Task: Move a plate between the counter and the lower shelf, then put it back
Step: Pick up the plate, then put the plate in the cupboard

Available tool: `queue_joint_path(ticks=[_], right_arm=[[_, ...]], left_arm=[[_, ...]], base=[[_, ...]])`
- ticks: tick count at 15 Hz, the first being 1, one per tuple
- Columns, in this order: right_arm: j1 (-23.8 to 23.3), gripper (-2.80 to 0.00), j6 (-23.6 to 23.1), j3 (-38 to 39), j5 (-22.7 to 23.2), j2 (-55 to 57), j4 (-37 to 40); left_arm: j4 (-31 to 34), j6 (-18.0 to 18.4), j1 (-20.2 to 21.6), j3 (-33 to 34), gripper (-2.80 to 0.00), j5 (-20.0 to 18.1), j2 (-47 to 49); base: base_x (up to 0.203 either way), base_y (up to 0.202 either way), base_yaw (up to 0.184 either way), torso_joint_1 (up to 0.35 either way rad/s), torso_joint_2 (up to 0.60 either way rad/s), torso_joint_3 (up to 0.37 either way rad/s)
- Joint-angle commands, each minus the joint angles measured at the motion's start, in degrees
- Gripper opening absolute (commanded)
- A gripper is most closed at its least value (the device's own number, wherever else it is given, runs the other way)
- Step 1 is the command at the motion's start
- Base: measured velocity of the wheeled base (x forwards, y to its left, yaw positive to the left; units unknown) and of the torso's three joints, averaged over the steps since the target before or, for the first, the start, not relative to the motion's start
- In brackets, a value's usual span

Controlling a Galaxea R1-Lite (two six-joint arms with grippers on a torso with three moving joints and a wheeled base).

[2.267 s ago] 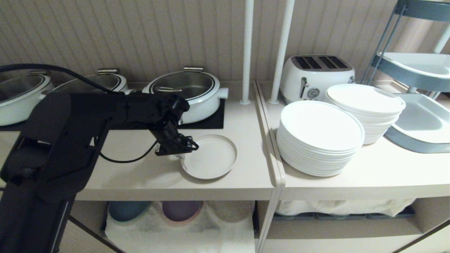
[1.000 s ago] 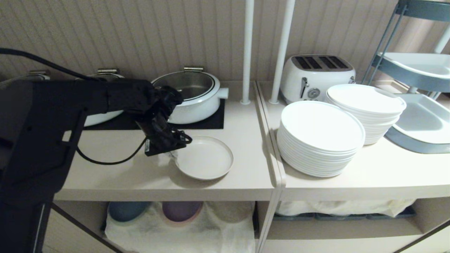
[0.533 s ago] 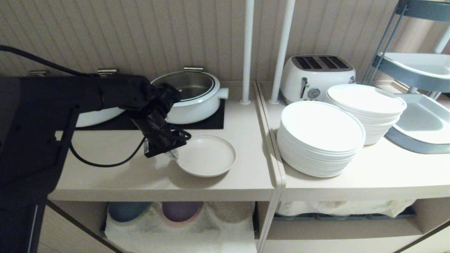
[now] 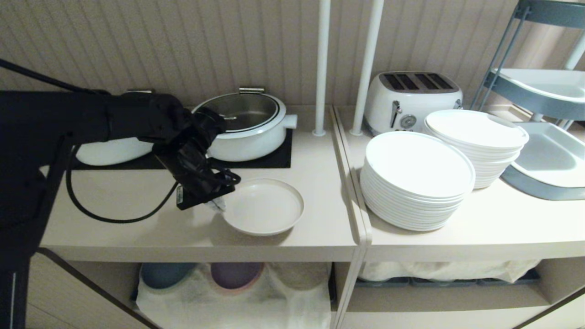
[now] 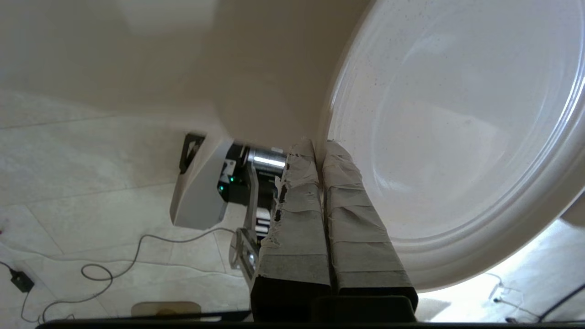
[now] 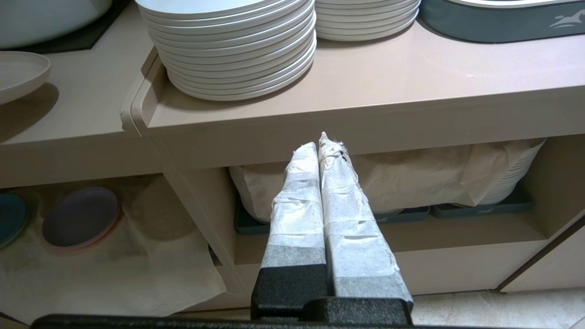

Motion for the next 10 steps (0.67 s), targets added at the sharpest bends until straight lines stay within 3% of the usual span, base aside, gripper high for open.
queue_joint_path(ticks=[1, 5, 10], right_arm=[[0.01, -2.80, 0.02, 0.00, -0.01, 0.00, -0.04], [0.01, -2.80, 0.02, 0.00, -0.01, 0.00, -0.04], [0.01, -2.80, 0.02, 0.00, -0.01, 0.00, -0.04]], left_arm=[[0.28, -0.13, 0.20, 3.07, -2.80, -0.11, -4.31], [0.13, 0.09, 0.05, 10.10, -2.80, -0.20, -10.32], [-2.56, 0.36, -0.32, 23.91, -2.80, -0.28, -20.10]], base=[[0.000, 0.000, 0.000, 0.000, 0.00, 0.000], [0.000, 0.000, 0.000, 0.000, 0.00, 0.000], [0.000, 0.000, 0.000, 0.000, 0.00, 0.000]])
